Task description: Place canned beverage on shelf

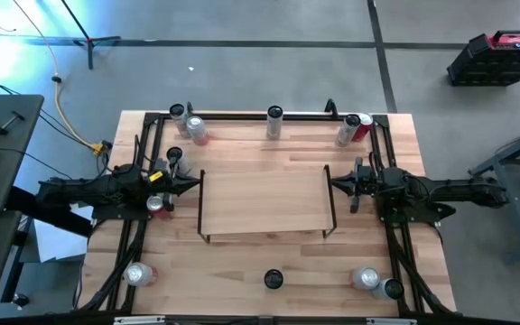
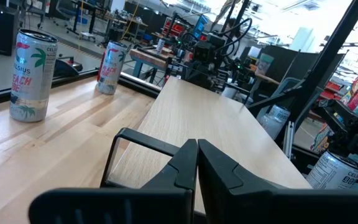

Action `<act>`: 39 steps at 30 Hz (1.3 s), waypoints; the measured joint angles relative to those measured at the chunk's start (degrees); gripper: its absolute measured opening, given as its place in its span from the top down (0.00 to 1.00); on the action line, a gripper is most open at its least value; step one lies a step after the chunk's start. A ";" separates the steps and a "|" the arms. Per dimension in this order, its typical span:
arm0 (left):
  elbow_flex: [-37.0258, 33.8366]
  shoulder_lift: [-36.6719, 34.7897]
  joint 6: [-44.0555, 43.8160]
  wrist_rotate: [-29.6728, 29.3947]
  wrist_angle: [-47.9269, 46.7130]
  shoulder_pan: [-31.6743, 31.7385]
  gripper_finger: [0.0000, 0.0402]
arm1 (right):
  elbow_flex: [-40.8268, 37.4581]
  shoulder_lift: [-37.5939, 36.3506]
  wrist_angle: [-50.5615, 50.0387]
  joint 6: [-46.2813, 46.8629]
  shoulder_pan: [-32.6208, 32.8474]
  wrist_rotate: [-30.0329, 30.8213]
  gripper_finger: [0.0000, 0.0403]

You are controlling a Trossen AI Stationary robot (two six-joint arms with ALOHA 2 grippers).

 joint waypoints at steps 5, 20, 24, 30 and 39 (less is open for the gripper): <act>0.00 0.00 0.00 0.00 0.00 0.01 0.99 | -0.01 0.00 -0.01 0.00 -0.02 0.02 1.00; 0.00 0.00 0.00 0.00 0.00 0.00 0.99 | -0.01 0.00 0.00 0.00 -0.02 0.02 1.00; 0.00 0.01 -0.84 -0.19 0.73 0.02 0.99 | 0.00 -0.02 -0.02 0.00 -0.02 0.00 1.00; -0.02 0.01 -4.00 -0.33 12.13 -0.05 0.99 | -0.01 0.00 -0.02 0.00 -0.01 0.02 1.00; 0.83 2.24 -2.31 19.47 45.51 -4.37 0.99 | -0.01 0.00 -0.01 0.00 -0.01 0.02 1.00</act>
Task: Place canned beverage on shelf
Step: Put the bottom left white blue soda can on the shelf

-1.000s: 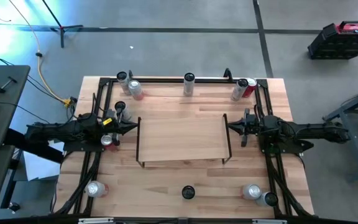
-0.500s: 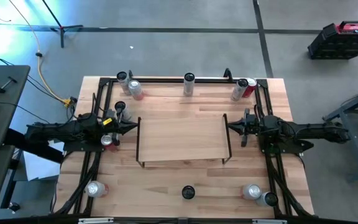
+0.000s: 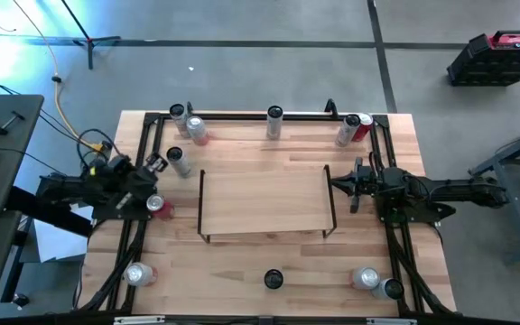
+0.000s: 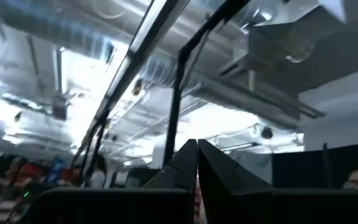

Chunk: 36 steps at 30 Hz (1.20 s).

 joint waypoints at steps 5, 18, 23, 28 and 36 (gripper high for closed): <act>5.07 9.62 5.71 -0.49 -0.12 -6.04 0.99 | -0.01 0.00 0.01 0.00 -0.01 0.00 1.00; 22.58 41.82 18.42 -0.64 -0.42 -15.48 0.88 | 0.01 0.00 0.00 -0.01 0.00 -0.02 1.00; 27.74 49.01 18.94 -0.66 -0.24 -18.35 0.71 | 0.00 0.00 -0.01 0.00 0.01 -0.01 1.00; 33.24 55.37 20.85 -0.63 -0.45 -22.62 0.54 | 0.01 0.00 0.00 0.00 0.00 -0.01 1.00; 41.92 64.40 21.44 -0.61 -6.81 -27.09 0.30 | -0.01 0.00 0.01 0.00 -0.01 -0.02 1.00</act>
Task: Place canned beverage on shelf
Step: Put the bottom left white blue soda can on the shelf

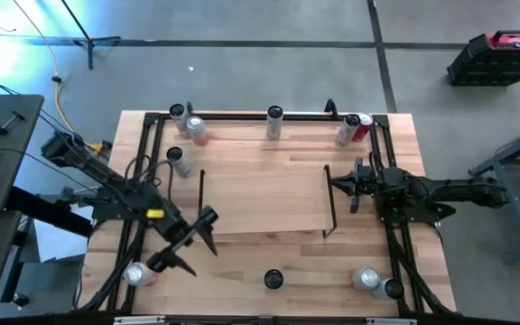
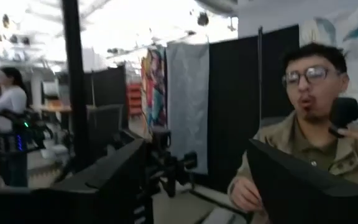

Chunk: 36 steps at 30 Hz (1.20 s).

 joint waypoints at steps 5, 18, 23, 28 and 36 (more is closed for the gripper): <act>5.44 5.50 1.37 -0.04 -4.99 -0.98 0.20 | 0.00 0.00 -0.01 0.00 0.01 0.01 1.00; 12.75 13.40 3.95 -25.08 -12.90 -2.53 0.20 | 0.00 0.00 -0.02 0.00 0.00 0.02 1.00; 20.80 16.23 3.94 -34.06 -25.33 -6.03 0.20 | 0.00 0.00 -0.01 0.00 0.01 0.00 1.00; 24.35 19.32 0.10 -40.79 -29.80 -9.72 0.20 | 0.00 -0.02 0.00 0.00 0.02 0.02 1.00; 25.75 22.98 -5.62 -44.24 -29.20 -16.80 0.20 | 0.00 0.00 0.00 0.00 0.02 0.02 1.00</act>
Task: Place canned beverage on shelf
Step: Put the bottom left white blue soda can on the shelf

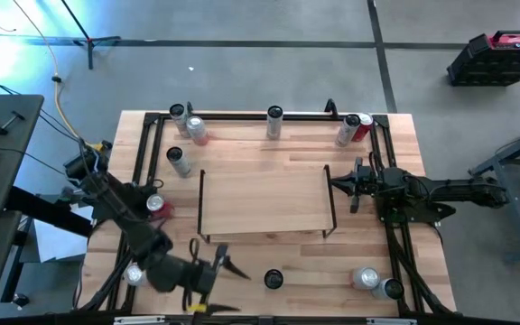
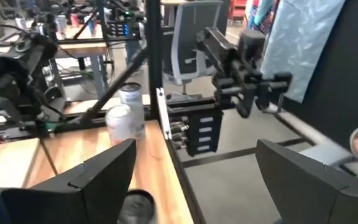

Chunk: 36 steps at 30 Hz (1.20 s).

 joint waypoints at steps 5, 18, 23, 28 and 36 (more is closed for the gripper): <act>0.07 2.61 -1.64 -9.91 -0.63 -3.18 0.20 | 0.00 0.00 0.00 0.00 -0.01 0.00 1.00; 0.07 12.73 -11.53 -15.16 0.12 -4.00 0.20 | 0.00 0.00 0.00 0.00 -0.02 0.00 1.00; 0.07 16.94 -11.54 -18.80 1.77 -2.48 0.20 | 0.00 0.00 0.00 0.00 -0.02 0.00 1.00; 0.07 19.45 -12.01 -18.97 4.93 -0.26 0.20 | 0.00 -0.01 -0.01 0.00 -0.01 -0.01 1.00; 0.05 20.46 -14.62 -15.79 5.88 2.66 0.20 | 0.01 0.00 -0.01 0.00 0.00 -0.01 1.00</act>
